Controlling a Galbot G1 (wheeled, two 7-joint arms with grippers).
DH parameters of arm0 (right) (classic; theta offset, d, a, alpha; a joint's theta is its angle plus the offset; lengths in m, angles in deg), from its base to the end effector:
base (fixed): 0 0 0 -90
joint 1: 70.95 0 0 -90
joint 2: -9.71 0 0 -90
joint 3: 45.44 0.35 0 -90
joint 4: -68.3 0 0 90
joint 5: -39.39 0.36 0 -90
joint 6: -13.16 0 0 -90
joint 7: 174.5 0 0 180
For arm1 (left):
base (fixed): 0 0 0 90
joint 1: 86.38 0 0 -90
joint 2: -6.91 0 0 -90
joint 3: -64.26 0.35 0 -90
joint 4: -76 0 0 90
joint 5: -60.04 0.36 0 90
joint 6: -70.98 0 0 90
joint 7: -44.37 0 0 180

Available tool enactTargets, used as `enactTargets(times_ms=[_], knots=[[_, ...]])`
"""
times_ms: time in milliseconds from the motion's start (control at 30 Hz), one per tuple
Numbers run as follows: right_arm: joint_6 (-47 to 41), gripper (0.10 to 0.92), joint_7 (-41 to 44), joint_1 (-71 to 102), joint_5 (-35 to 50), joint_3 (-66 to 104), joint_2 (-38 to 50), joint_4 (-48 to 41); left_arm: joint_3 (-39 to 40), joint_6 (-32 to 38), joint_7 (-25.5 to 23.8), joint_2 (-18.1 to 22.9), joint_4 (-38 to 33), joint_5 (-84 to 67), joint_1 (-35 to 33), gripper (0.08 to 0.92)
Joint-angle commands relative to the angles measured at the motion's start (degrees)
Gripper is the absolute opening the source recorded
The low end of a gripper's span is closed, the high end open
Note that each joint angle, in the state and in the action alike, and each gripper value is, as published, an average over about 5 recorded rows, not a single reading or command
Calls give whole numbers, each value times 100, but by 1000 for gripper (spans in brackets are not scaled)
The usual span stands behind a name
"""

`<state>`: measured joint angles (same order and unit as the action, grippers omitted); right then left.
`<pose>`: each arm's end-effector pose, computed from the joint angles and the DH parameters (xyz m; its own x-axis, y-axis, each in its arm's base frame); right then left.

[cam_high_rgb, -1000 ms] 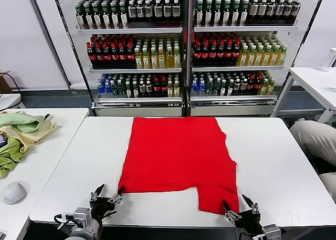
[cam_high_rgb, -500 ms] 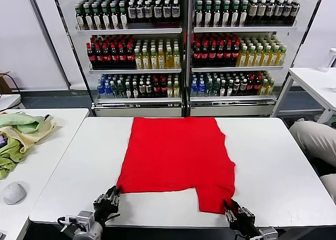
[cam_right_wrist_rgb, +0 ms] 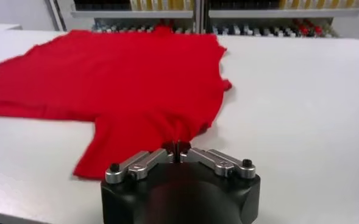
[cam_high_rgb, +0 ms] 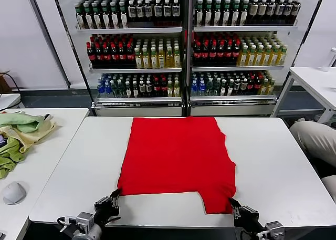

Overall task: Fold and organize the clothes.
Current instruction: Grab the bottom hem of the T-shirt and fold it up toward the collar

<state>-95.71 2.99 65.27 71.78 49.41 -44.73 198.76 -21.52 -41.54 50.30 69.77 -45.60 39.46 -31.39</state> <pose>0.1302 -0.0865 -0.2532 -0.8397 -0.2733 0.4693 -0.2800 0.9583 0.0571 0.1622 0.0535 -0.3015 -0.8514 0.1647 0.4981 0.2080 0.9776 0.0323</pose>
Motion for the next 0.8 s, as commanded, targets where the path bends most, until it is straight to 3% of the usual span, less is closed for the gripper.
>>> enactTargets(times_ms=[33,233,367,467,667,800], knots=[[-25,124,304,1194,159,844,174,816,-370,-98,412,-614,-1537,70,-1722,92],[35,124,314,1683,9,1003,121,1100,-1041,-193,730,-807,-2235,83,-2555,92],[32,124,228,1525,123,1086,153,1280,-1503,-250,820,-968,-2608,3,-2665,92],[-85,124,8,882,347,964,181,1219,-1572,-268,749,-1052,-2407,-297,-2093,92],[-574,124,-452,-1004,660,375,161,590,-1059,-223,312,-941,-959,-1168,38,92],[-678,124,-543,-1586,635,155,169,202,-781,-166,71,-803,-215,-1198,686,92]])
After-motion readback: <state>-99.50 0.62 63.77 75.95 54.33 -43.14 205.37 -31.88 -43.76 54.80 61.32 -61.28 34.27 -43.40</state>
